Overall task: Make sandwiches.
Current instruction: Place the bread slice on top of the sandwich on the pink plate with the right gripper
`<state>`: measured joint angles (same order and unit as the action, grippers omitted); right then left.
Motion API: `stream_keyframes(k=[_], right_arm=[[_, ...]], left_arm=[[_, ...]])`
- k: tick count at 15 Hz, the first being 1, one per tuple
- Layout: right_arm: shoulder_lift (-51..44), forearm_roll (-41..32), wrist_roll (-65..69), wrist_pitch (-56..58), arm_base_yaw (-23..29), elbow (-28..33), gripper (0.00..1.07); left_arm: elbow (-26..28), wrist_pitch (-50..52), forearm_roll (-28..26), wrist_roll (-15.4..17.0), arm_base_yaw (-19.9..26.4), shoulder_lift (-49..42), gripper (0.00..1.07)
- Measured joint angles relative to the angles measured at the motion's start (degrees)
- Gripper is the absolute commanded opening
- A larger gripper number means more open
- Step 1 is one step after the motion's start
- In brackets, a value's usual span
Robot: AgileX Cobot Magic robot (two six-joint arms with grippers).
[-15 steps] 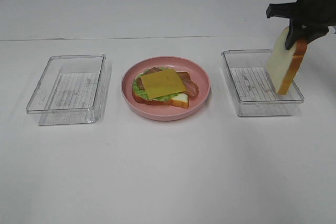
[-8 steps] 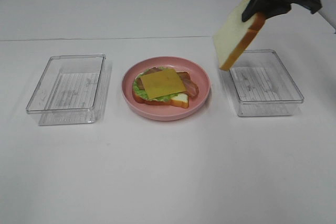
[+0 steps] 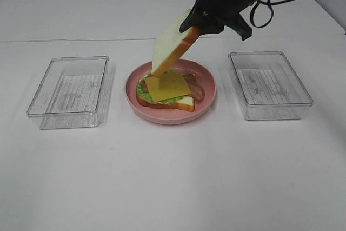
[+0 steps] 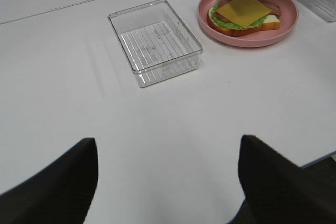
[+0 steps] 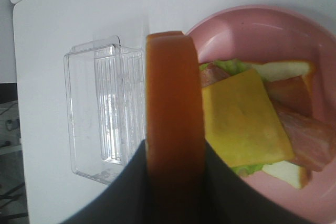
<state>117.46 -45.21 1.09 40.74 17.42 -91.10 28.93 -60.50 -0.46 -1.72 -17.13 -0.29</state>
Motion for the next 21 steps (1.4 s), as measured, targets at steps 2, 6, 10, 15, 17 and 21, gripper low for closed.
stream_keyframes(k=[2,6,10,15,17,21], right_arm=[[3.7,-6.3,-2.2,-0.3,0.0,0.1,0.00],[8.3,-15.6,-4.4,-0.3,0.0,0.3,0.00],[8.8,-12.1,-3.0,-0.2,0.0,0.3,0.18],[8.6,-5.2,-1.1,1.3,0.0,0.3,0.75],[7.7,-0.8,-1.1,1.3,0.0,0.3,0.76],[1.4,20.9,5.3,4.8,0.0,0.3,0.76]], left_arm=[[0.0,0.0,0.0,0.0,0.0,0.0,0.71],[0.0,0.0,0.0,0.0,0.0,0.0,0.71],[0.0,0.0,0.0,0.0,0.0,0.0,0.71],[0.0,0.0,0.0,0.0,0.0,0.0,0.71],[0.0,0.0,0.0,0.0,0.0,0.0,0.71],[0.0,0.0,0.0,0.0,0.0,0.0,0.71]])
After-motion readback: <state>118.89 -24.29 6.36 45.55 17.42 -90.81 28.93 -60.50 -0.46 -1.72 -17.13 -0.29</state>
